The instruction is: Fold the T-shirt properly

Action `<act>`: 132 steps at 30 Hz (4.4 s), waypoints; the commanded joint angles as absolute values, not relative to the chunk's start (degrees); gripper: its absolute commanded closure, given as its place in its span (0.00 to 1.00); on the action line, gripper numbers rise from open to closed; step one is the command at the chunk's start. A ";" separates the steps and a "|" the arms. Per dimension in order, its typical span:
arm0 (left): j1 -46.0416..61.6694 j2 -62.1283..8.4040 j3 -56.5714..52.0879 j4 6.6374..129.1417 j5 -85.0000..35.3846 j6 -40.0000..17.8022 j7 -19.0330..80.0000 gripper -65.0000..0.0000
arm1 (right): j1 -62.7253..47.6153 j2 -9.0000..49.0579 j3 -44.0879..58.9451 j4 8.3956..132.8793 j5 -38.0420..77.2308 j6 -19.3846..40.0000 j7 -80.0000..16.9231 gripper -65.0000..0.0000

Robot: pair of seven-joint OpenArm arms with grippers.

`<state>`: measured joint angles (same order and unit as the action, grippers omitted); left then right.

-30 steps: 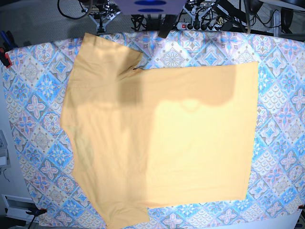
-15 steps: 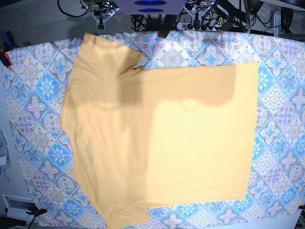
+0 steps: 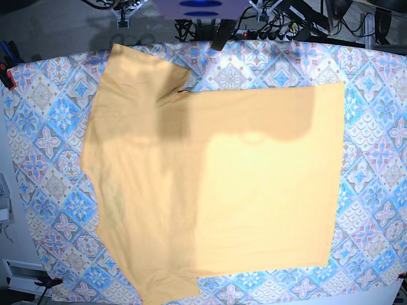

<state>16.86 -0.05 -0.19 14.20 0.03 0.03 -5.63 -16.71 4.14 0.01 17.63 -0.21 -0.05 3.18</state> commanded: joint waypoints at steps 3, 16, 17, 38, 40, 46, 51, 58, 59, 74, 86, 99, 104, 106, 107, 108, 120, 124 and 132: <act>21.23 -1.27 -0.13 18.95 0.22 0.40 -6.37 1.00 | -21.05 4.44 -0.04 21.85 -0.31 0.13 2.86 0.93; 30.20 -3.21 -0.04 28.88 0.22 0.40 -6.55 1.00 | -29.58 7.69 0.40 30.73 -0.13 0.13 2.86 0.93; 30.46 -3.21 -0.04 29.23 0.22 0.40 -6.55 1.00 | -30.37 7.78 0.40 30.90 -0.13 0.13 2.86 0.93; 45.05 -7.69 -0.31 55.69 -0.40 0.40 -6.64 1.00 | -39.52 10.59 0.48 36.26 -0.04 -0.04 18.07 0.93; 46.11 -7.69 -0.40 58.95 -0.40 0.40 -6.64 1.00 | -40.84 10.59 0.57 39.08 -0.04 -0.13 18.24 0.93; 51.65 -7.69 -0.40 69.58 -0.40 0.48 -6.64 1.00 | -45.67 10.51 6.20 47.96 -0.04 -0.13 18.33 0.93; 56.48 -7.69 -0.48 79.16 -0.40 0.48 -6.46 1.00 | -50.59 10.51 8.22 57.19 -0.04 -0.13 18.15 0.93; 61.58 -7.78 -0.57 92.88 0.22 0.48 -6.11 1.00 | -54.64 10.59 9.89 68.79 -0.22 -0.13 15.87 0.93; 61.85 -7.87 -0.75 94.55 0.31 0.48 -5.49 1.00 | -54.99 10.59 9.89 70.37 -0.22 -0.13 14.64 0.93; 57.01 -10.51 -7.16 110.81 -12.62 0.48 10.59 1.00 | -55.34 10.59 10.68 86.73 -0.22 -0.13 2.95 0.93; 48.75 -10.42 -11.65 110.37 -37.93 0.57 15.16 0.67 | -52.79 10.59 10.68 92.44 -0.22 -0.13 -4.26 0.93; 40.92 -4.79 -26.68 103.25 -64.75 0.57 28.00 0.65 | -51.65 10.59 10.68 93.14 -0.31 -0.13 -5.58 0.93; 37.93 -3.74 -30.64 97.45 -68.26 0.57 30.73 0.65 | -51.65 10.59 10.68 93.14 -0.31 -0.13 -5.58 0.93; 37.23 -3.65 -30.90 96.48 -68.53 0.57 31.16 0.65 | -51.65 10.59 10.68 93.14 -0.31 -0.13 -5.58 0.93; 36.88 -3.65 -30.99 96.04 -69.05 0.57 31.16 0.65 | -51.65 10.59 10.68 93.14 -0.31 -0.13 -5.58 0.93; 36.88 -3.65 -31.08 95.52 -69.76 0.57 31.16 0.65 | -51.65 10.59 10.68 93.14 -0.31 -0.13 -5.58 0.93; 33.27 -3.65 -31.87 90.15 -72.40 0.57 31.16 0.65 | -51.65 10.59 10.68 93.14 -0.31 -0.13 -5.58 0.93; 32.48 -3.65 -31.87 90.07 -72.40 0.57 31.08 0.65 | -51.65 10.59 10.68 93.14 -0.22 -0.13 -5.58 0.93; 30.81 -3.65 -35.65 83.12 -72.40 0.48 31.34 0.65 | -51.65 10.59 10.86 93.14 -0.22 -0.13 -5.58 0.93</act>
<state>30.52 -3.20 -35.51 82.70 -72.47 0.21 31.18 -50.81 10.17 10.24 92.36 -0.08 0.21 -6.70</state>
